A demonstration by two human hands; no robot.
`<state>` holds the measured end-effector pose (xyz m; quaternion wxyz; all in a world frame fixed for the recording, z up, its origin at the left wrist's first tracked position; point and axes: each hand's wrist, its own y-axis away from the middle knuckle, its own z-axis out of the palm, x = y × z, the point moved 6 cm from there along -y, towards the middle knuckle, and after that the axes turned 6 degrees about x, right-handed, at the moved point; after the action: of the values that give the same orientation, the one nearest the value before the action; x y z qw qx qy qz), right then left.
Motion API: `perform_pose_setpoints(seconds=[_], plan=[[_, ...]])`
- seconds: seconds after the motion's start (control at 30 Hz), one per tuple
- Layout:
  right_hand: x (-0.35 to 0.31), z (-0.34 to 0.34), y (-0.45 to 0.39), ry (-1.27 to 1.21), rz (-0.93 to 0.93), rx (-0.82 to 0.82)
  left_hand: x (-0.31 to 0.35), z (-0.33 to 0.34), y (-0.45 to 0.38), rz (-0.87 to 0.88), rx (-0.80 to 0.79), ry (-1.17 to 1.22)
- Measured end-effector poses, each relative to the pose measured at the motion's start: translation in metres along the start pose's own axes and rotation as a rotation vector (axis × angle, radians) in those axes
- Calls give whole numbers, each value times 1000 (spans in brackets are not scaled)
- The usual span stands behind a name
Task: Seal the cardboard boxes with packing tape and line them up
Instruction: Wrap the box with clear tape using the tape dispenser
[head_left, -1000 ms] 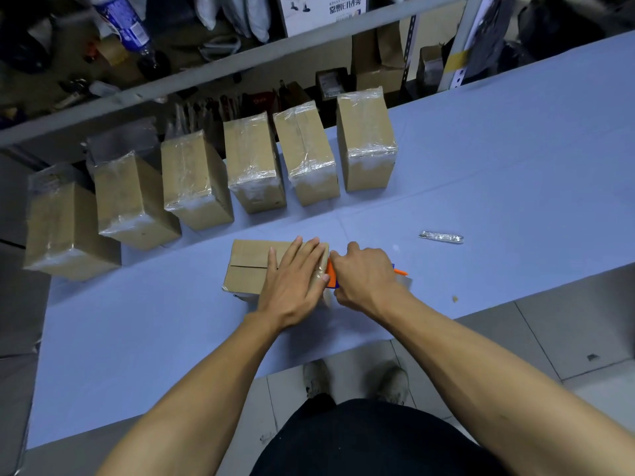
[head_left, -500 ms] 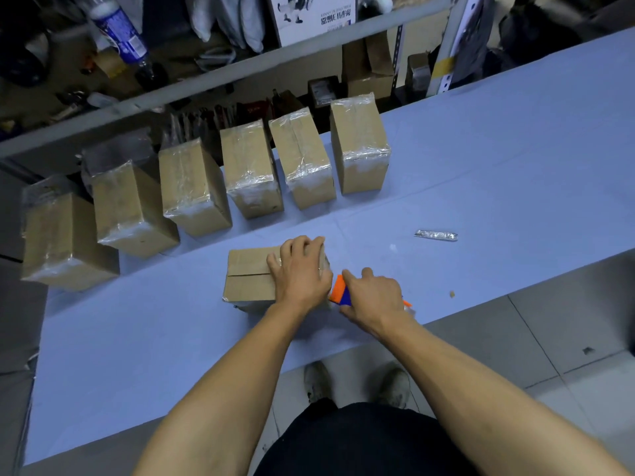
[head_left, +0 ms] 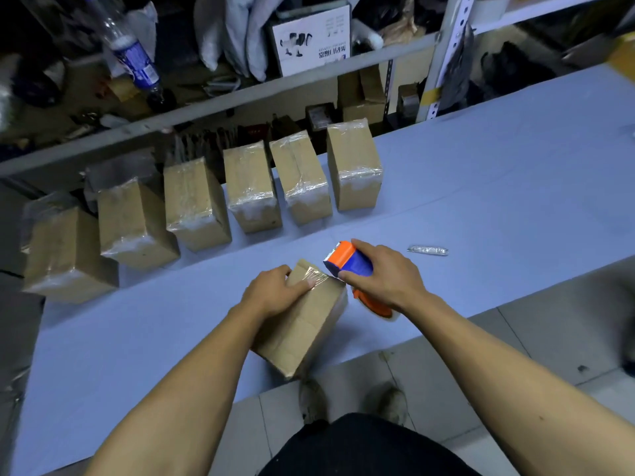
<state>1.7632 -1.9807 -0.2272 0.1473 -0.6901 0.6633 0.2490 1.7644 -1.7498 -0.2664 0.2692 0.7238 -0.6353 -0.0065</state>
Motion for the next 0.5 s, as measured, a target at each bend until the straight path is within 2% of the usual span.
perform_pose_setpoints(seconds=[0.17, 0.3, 0.37, 0.43, 0.47, 0.5], plan=[[-12, -8, 0, -18, -85, -24, 5, 26, 28, -104, 116, 110], [-20, -15, 1, 16, -153, -10, 0, 33, 31, -194, 72, 239], [-24, -20, 2, 54, -205, 0, 0, 20, 31, -183, 171, 307], [-28, -25, 4, 97, -258, 20, 8, -8, 33, -109, 364, 421], [-29, -28, 4, 102, -277, 35, 13, -19, 33, -82, 381, 533], [-30, -31, 4, 96, -291, 54, 20, -25, 31, -95, 293, 712]])
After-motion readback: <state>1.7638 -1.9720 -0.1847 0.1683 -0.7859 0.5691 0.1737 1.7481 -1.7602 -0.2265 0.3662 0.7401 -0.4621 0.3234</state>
